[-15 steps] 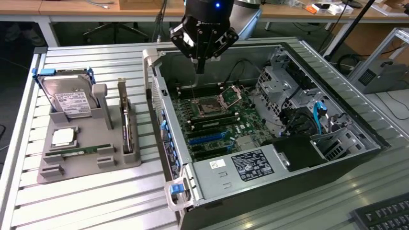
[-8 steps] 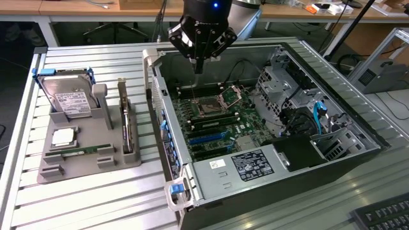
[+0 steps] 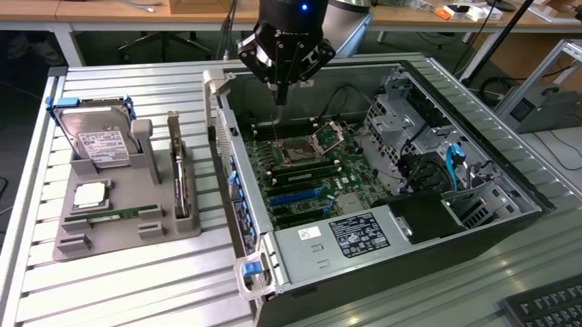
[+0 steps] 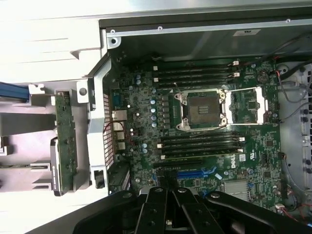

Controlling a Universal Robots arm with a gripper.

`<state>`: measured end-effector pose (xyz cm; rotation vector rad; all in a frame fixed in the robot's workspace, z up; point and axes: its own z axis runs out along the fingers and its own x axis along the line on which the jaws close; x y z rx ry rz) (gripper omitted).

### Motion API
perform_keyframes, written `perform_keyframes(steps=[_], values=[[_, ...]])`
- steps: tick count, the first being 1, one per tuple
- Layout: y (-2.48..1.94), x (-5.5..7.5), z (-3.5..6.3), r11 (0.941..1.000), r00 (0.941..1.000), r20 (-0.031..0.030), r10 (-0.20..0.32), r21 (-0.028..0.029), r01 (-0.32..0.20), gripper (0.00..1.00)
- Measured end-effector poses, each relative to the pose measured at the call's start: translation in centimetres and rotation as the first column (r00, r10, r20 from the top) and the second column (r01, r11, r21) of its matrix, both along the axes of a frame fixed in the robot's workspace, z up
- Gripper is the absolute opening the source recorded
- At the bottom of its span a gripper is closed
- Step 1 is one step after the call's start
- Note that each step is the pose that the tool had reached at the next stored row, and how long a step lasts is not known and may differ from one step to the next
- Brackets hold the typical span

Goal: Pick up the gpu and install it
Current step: 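Reach for the gpu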

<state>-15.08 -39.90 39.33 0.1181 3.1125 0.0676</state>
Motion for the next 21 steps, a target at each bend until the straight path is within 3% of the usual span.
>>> perform_keyframes(steps=[21], values=[[0.00, -1.1, 0.00, 1.0000, 1.0000, 0.0000, 0.000, 0.0000, 0.000, 0.11]])
